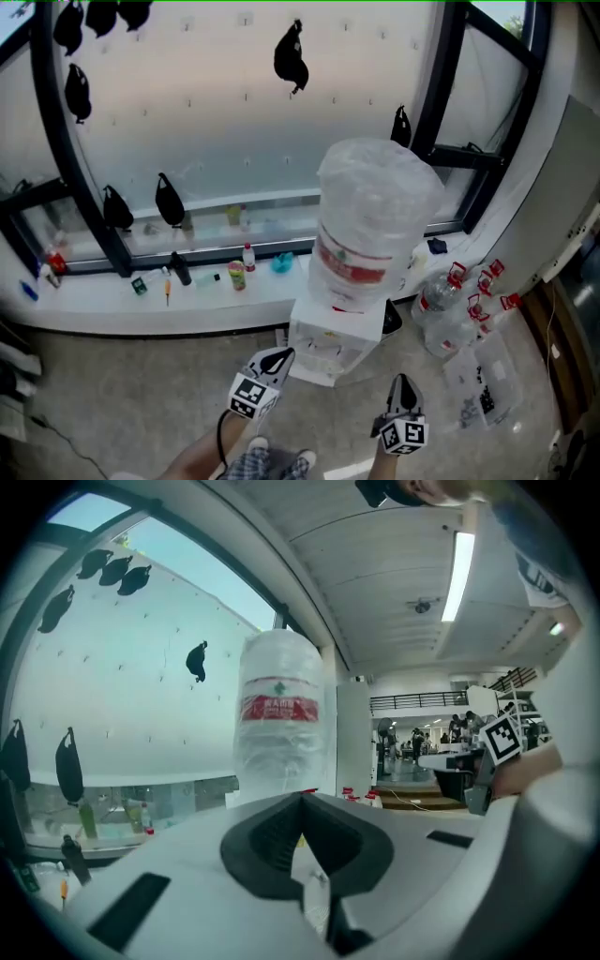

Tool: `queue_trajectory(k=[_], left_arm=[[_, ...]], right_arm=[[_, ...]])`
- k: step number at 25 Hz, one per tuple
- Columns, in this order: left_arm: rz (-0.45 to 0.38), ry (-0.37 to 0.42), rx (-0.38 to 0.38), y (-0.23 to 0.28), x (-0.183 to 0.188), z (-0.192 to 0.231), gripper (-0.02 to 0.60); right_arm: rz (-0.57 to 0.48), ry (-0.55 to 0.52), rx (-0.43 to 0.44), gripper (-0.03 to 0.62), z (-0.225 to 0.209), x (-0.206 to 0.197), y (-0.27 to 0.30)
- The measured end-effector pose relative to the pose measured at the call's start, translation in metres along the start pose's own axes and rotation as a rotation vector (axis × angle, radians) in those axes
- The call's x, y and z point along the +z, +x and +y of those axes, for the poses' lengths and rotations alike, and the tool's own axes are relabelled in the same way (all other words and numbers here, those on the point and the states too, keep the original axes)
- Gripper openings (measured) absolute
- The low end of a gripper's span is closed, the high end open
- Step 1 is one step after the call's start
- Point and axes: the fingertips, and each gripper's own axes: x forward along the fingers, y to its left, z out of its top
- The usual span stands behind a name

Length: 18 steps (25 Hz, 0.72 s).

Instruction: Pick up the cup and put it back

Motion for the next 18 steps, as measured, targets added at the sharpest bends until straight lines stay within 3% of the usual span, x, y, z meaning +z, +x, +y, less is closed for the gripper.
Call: queue_trajectory(k=[3, 8, 18], left_arm=[[-0.027, 0.019, 0.005, -0.002, 0.03, 0.002, 0.025], [-0.081, -0.03, 0.065, -0.013, 0.057, 0.004, 0.025], [-0.09, -0.003, 0.047, -0.009, 0.063, 0.005, 0.025]], right_arm=[[-0.031, -0.017, 0.001, 0.017, 0.006, 0.03, -0.007], [-0.047, 0.019, -0.038, 0.017, 0.004, 0.045, -0.031], [-0.08, 0.011, -0.04, 0.016, -0.001, 0.057, -0.039]])
